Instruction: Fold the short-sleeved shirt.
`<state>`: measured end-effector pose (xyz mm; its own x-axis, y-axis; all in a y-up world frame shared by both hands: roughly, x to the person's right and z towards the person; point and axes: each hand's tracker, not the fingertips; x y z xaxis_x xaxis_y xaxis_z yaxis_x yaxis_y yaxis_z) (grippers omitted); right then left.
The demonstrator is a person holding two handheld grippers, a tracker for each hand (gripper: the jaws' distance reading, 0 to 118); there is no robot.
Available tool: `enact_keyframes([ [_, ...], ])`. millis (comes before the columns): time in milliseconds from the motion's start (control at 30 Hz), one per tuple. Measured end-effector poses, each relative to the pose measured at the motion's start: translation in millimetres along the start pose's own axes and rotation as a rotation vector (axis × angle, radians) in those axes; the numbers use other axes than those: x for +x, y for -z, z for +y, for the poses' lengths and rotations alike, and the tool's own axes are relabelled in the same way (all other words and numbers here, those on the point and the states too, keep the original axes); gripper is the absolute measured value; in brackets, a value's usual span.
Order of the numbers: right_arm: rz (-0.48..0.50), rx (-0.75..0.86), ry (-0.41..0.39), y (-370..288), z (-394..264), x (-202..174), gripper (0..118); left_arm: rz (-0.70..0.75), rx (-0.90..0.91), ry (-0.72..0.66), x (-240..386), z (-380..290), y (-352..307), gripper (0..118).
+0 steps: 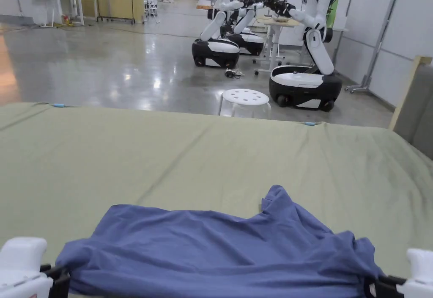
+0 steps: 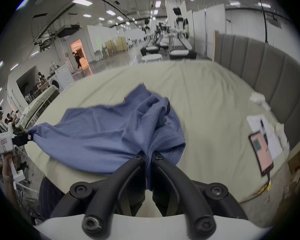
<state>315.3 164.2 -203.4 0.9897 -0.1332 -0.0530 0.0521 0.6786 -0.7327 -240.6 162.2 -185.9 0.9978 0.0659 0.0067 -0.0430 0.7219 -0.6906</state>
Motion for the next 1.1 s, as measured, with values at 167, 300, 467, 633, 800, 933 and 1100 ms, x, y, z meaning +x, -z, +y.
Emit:
enact_keyframes([
  [167, -0.007, -0.039, 0.151, 42, -58, 14, 13, -0.045, -0.065, -0.08, -7, -51, 32, 6],
  [300, -0.038, 0.199, 0.163, 3, -61, 6, 84, 0.04, 0.113, 0.002, 5, -54, -5, 86],
  [467, 0.008, 0.529, -0.069, -48, -34, -52, 85, 0.05, 0.404, 0.138, 37, -32, -47, 114],
  [633, -0.017, 0.568, -0.15, -25, -16, -90, 40, -0.011, 0.355, 0.038, 43, -3, -11, 62],
  [800, -0.01, 0.533, -0.143, -3, -10, -96, 3, -0.003, 0.211, 0.058, 34, 33, 48, 0],
  [933, -0.027, 0.501, -0.137, 8, -7, -88, 3, 0.056, 0.094, 0.113, 15, 79, 123, 47],
  [1100, -0.086, 0.393, -0.112, 24, 2, -62, 3, 0.131, -0.006, 0.12, -5, 129, 220, 117],
])
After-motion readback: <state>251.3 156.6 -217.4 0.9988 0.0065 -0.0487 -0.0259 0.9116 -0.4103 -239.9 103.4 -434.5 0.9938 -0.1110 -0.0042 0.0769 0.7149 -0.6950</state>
